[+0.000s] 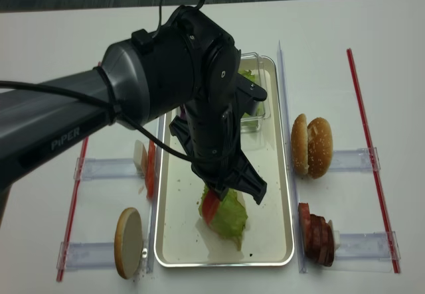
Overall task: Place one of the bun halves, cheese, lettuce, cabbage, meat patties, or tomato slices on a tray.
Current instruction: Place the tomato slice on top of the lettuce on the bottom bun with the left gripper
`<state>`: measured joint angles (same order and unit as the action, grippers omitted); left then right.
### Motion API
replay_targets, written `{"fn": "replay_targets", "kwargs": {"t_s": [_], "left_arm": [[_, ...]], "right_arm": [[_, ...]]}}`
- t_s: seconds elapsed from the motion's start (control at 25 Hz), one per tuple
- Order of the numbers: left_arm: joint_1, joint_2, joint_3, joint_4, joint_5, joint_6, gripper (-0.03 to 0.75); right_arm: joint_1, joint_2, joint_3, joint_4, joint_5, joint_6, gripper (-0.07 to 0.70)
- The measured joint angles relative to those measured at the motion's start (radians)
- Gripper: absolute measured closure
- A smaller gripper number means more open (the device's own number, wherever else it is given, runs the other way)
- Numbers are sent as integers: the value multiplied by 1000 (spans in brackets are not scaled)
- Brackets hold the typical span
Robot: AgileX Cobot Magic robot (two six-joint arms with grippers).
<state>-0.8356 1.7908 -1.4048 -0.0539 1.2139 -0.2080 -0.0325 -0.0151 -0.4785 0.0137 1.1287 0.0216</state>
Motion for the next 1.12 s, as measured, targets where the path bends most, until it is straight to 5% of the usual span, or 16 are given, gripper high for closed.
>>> {"fn": "replay_targets", "kwargs": {"t_s": [0.4,0.8,1.12], "left_arm": [[13,0,0,-99,0,147,633],[169,0,0,-316,0,385,634],[217,16,0,-392,0,500,634]], "right_arm": [[0,0,0,0,0,0,267],[0,0,0,0,0,0,267],[0,0,0,0,0,-1,267]]}}
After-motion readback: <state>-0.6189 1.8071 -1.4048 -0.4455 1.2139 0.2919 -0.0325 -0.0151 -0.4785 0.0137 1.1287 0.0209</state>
